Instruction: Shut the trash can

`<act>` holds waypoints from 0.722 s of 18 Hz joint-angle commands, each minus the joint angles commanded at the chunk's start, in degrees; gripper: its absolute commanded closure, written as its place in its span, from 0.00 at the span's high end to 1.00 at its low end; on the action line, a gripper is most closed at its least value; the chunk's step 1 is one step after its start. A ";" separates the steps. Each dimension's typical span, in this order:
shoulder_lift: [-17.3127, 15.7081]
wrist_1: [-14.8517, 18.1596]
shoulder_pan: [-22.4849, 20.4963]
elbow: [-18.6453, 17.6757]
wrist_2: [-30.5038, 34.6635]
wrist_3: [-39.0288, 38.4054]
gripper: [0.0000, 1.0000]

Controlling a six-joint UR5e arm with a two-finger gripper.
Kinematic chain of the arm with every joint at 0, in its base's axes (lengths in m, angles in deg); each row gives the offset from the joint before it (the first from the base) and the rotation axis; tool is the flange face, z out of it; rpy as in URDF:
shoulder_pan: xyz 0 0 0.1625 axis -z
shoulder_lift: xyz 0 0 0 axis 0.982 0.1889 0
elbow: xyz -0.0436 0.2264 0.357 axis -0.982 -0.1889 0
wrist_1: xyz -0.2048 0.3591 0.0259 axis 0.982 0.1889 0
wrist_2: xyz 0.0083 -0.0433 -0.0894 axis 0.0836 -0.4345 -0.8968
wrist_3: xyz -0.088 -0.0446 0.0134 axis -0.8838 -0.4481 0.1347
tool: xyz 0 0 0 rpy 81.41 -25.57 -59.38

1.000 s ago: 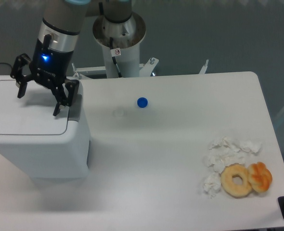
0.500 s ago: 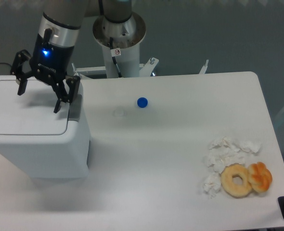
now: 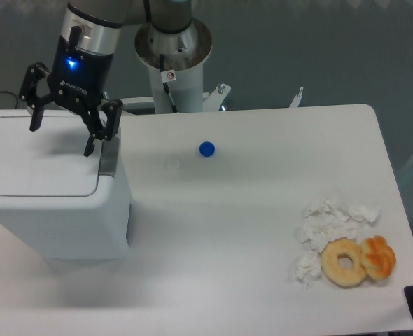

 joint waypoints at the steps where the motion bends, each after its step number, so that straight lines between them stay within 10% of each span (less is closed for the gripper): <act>1: -0.17 0.00 -0.44 -0.09 0.00 0.09 1.00; 13: -0.97 0.70 -11.59 1.14 6.76 15.44 1.00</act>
